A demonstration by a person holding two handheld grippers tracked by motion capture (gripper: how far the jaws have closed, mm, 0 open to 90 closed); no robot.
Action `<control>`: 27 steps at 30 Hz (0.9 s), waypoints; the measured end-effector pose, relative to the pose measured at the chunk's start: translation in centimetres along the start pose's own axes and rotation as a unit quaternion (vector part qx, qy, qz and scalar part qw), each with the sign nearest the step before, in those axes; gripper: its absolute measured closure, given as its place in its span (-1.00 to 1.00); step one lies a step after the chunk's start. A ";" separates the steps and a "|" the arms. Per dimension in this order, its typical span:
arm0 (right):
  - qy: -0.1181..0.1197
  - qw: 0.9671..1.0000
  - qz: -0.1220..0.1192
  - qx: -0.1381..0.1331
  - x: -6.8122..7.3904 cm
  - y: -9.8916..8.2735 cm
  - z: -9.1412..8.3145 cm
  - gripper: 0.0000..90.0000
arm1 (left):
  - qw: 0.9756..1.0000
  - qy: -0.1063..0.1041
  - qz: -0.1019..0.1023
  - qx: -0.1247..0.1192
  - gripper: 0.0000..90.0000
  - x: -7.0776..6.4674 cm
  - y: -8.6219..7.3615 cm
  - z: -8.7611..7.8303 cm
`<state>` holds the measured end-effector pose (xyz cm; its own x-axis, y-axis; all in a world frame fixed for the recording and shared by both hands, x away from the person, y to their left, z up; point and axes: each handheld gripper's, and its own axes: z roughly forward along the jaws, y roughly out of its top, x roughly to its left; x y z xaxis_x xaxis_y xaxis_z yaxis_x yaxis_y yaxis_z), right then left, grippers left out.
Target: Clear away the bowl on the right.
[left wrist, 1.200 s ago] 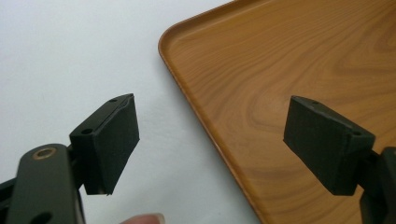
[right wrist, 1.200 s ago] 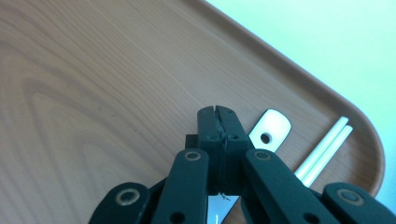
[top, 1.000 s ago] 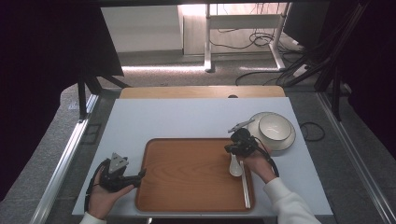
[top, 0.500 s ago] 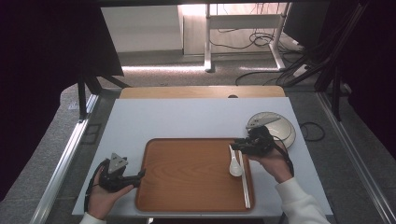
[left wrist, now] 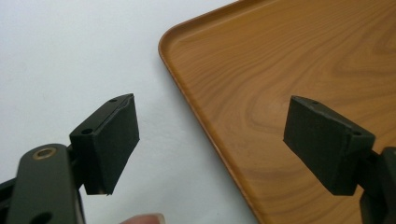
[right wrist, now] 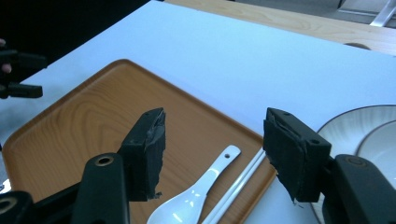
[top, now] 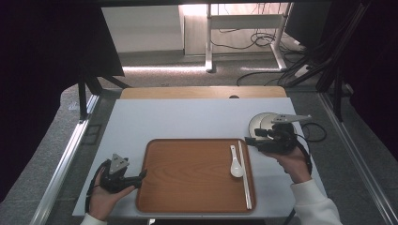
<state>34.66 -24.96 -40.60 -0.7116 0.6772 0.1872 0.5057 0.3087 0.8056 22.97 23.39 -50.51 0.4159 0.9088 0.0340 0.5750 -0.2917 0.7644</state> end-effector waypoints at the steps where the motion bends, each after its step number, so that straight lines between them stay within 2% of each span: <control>1: -0.001 1.000 0.004 -0.001 -0.1 0.0 -0.1 -0.13 | 1.000 0.000 0.000 0.000 -0.61 0.0 0.0 0.0; 11: -0.016 1.000 0.017 -0.007 -1.7 0.0 -1.1 -0.13 | 1.000 -0.001 0.002 -0.001 -0.61 -0.1 0.1 0.0; 17: -0.055 0.998 0.021 0.003 -3.2 -0.1 -1.8 -0.12 | 1.000 -0.001 0.002 0.000 -0.61 0.0 0.0 0.1; 22: -0.070 0.997 0.033 -0.004 -4.5 -0.1 -2.7 -0.12 | 1.000 0.000 0.002 0.002 -0.61 0.1 0.0 0.2; 27: -0.098 0.994 0.045 0.002 -6.1 -0.5 -3.0 -0.12 | 1.000 0.002 0.001 0.002 -0.61 0.1 -0.1 0.1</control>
<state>37.24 -31.26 -40.43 -0.5541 0.8198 0.1449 0.5649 0.2425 0.7887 23.01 23.45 -50.62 0.4145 0.9092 0.0383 0.5774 -0.2952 0.7612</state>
